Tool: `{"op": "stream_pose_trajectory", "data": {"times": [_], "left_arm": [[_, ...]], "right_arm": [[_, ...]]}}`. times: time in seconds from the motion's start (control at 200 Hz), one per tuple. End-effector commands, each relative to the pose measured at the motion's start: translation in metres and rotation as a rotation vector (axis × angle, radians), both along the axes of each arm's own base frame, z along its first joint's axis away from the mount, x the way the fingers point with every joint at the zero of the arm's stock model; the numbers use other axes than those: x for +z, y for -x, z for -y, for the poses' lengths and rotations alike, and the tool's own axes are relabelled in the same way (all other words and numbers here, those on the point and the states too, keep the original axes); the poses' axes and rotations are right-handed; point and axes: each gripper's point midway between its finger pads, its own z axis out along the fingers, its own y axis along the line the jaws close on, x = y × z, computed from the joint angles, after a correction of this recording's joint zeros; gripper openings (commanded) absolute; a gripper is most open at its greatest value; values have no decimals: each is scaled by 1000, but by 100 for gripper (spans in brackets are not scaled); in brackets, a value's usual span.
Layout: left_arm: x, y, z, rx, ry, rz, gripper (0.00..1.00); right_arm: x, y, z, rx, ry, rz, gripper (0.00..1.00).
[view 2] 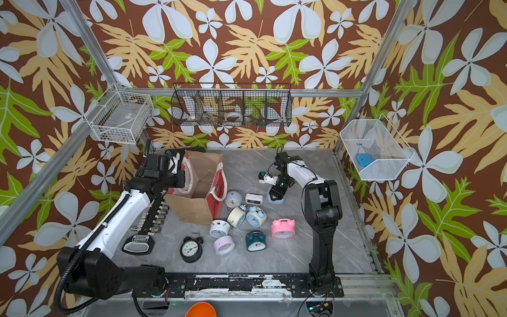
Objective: Put the alarm clock into the canvas bag
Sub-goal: Pick up the alarm from the center of the board.
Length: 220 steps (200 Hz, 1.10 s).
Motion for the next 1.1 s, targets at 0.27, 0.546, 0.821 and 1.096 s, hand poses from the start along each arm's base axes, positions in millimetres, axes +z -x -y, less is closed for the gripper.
{"op": "stream_pose_trajectory", "data": {"times": [0.27,0.546,0.821,1.096], "left_arm": [[-1,0,-2,6,8,-1,9],[-2,-1,-3,10,14,1,8],[-5,-3,-4,16,19,-4,7],[-3,-4,0,5,45,5,5]], "right_arm": [[13,4,-6,-14,-49,19,39],[43,3,-12,-64,-109,89,33],[146,-11,-53,-139,-266,351,32],[246,-19,-142,-268,-545,463,28]]}}
